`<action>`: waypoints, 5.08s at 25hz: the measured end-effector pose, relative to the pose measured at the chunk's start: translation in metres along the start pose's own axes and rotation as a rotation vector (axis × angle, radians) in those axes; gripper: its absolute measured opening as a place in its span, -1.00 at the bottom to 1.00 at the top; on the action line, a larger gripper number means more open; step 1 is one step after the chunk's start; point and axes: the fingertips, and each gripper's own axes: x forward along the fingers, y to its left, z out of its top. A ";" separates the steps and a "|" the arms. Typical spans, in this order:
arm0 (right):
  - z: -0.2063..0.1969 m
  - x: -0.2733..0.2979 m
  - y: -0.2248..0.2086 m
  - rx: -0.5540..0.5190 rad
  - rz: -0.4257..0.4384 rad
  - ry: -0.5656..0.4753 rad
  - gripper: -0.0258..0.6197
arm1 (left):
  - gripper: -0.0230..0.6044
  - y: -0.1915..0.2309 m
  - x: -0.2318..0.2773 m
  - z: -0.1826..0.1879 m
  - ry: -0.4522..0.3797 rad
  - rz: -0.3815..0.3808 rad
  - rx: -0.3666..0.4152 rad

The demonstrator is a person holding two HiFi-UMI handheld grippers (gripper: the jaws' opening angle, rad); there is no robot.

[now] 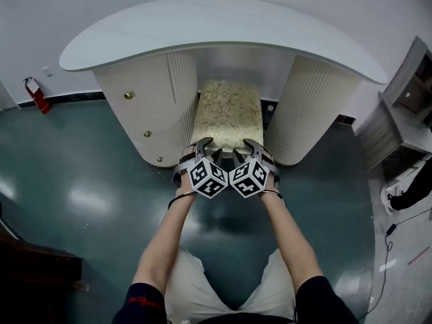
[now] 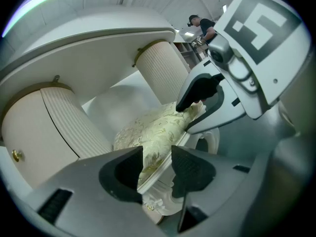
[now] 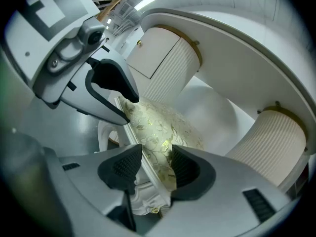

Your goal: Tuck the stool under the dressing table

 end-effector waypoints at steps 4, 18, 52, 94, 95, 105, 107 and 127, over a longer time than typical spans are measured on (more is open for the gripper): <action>0.003 -0.007 -0.003 0.049 -0.017 -0.021 -0.34 | -0.34 0.001 -0.015 0.006 -0.032 0.013 -0.038; 0.022 -0.055 -0.003 0.220 0.021 -0.142 -0.81 | -0.78 0.005 -0.070 0.028 -0.126 0.054 -0.169; 0.163 -0.236 -0.132 0.609 0.098 -0.286 -0.87 | -0.87 0.127 -0.209 0.177 -0.255 -0.043 -0.579; 0.370 -0.615 -0.279 0.660 0.154 -0.462 -0.87 | -0.87 0.192 -0.549 0.509 -0.370 -0.087 -0.583; 0.375 -0.619 -0.276 0.658 0.153 -0.466 -0.87 | -0.87 0.193 -0.553 0.509 -0.373 -0.087 -0.578; 0.421 -0.659 -0.238 0.655 0.121 -0.494 -0.87 | -0.87 0.202 -0.609 0.501 -0.420 -0.106 -0.542; 0.428 -0.663 -0.231 0.661 0.105 -0.491 -0.87 | -0.87 0.205 -0.619 0.496 -0.429 -0.108 -0.531; 0.470 -0.692 -0.203 0.632 0.025 -0.508 -0.87 | -0.87 0.220 -0.674 0.483 -0.497 -0.128 -0.503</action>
